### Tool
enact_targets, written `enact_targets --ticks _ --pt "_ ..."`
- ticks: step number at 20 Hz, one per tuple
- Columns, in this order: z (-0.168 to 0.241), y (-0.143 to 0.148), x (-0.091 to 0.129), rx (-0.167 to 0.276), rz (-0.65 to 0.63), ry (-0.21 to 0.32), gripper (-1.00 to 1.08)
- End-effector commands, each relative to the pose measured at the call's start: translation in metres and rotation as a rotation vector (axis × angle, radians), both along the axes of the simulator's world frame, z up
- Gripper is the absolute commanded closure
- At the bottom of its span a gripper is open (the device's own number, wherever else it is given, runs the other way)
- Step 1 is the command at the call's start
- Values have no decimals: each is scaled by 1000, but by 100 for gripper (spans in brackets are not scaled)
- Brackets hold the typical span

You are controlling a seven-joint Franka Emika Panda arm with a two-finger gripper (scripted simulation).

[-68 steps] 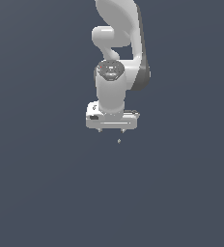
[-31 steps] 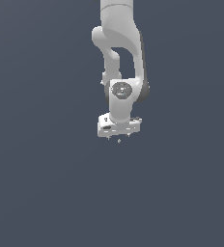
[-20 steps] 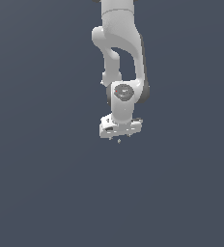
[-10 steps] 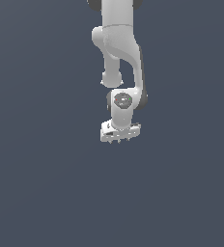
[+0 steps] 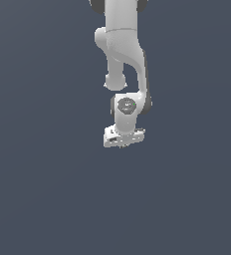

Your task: Pick up the object and move it to a goal position.

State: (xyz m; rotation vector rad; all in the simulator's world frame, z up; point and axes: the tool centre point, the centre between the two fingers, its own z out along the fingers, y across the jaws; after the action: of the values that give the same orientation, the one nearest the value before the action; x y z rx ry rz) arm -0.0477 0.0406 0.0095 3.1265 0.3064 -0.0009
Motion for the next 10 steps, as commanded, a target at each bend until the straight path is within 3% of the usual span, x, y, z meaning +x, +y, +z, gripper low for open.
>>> enact_targets --ticks 1,10 --pt "-1 0 0 0 0 0 108" --pt "7 -4 1 0 0 0 108"
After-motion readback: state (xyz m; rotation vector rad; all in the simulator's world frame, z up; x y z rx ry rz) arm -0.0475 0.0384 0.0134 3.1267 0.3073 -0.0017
